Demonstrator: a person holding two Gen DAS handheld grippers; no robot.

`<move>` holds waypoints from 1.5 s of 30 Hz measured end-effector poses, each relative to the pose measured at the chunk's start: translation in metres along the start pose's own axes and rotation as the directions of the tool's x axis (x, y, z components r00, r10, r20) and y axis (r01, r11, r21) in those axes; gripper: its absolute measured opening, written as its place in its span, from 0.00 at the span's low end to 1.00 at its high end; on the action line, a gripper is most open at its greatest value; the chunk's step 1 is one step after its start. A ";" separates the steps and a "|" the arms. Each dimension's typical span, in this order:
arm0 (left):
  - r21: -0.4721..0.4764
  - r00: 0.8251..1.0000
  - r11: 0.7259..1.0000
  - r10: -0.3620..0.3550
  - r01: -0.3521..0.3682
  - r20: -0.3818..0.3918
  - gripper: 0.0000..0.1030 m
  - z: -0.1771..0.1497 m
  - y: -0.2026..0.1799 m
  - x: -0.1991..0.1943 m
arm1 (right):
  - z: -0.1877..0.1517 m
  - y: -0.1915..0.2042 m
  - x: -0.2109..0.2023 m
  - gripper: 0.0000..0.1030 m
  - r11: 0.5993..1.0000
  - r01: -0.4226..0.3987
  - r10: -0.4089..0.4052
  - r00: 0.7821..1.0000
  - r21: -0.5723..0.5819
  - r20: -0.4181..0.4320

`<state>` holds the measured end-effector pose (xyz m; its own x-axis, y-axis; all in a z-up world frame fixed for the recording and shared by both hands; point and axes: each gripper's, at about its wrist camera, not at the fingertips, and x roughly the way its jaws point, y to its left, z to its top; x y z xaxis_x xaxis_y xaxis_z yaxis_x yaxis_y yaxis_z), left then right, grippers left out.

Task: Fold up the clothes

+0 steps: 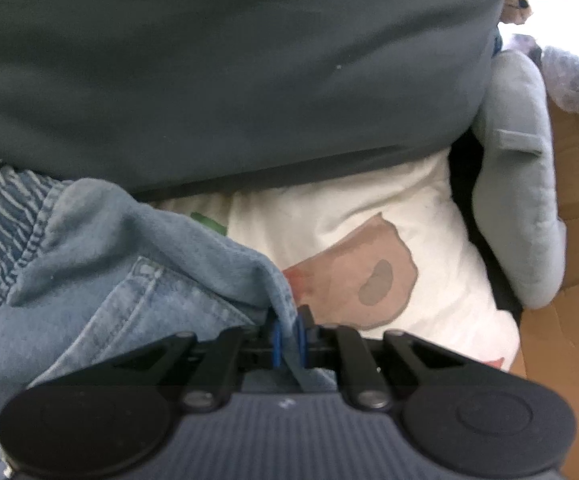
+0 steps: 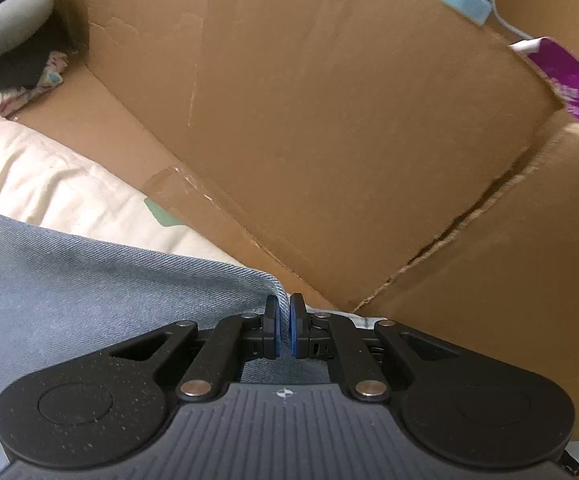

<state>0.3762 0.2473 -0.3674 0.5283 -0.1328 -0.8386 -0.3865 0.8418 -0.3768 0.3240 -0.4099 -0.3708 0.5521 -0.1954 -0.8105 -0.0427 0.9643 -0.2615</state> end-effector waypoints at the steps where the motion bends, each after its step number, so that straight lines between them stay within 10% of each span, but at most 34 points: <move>1: 0.008 1.000 1.000 0.011 -0.011 -0.008 0.09 0.000 -0.002 0.004 | 0.002 0.001 0.004 0.02 1.000 0.002 -0.002 1.000 -0.002 -0.007; 8: 0.076 0.998 0.996 0.043 -0.039 -0.046 0.25 0.004 -0.012 0.011 | 0.006 0.008 0.027 0.04 1.000 0.011 -0.013 0.996 -0.028 -0.087; 15: 0.167 1.000 0.986 -0.002 0.001 0.007 0.54 -0.007 -0.016 -0.026 | 0.001 0.008 -0.002 0.49 1.000 0.001 -0.001 1.000 0.005 -0.032; 32: 0.203 0.997 0.979 0.018 -0.003 -0.071 0.59 -0.024 0.021 -0.125 | -0.001 -0.044 -0.160 0.53 0.979 -0.025 0.019 0.999 0.203 0.031; 45: 0.401 0.998 0.916 0.005 0.022 -0.066 0.67 -0.050 -0.045 -0.208 | -0.041 -0.097 -0.254 0.53 0.920 -0.135 0.122 0.991 0.369 0.056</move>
<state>0.2461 0.2114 -0.1959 0.4752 -0.1633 -0.8646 -0.0388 0.9778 -0.2060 0.1538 -0.4606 -0.1608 0.5888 -0.0655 -0.8056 0.1934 0.9792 0.0618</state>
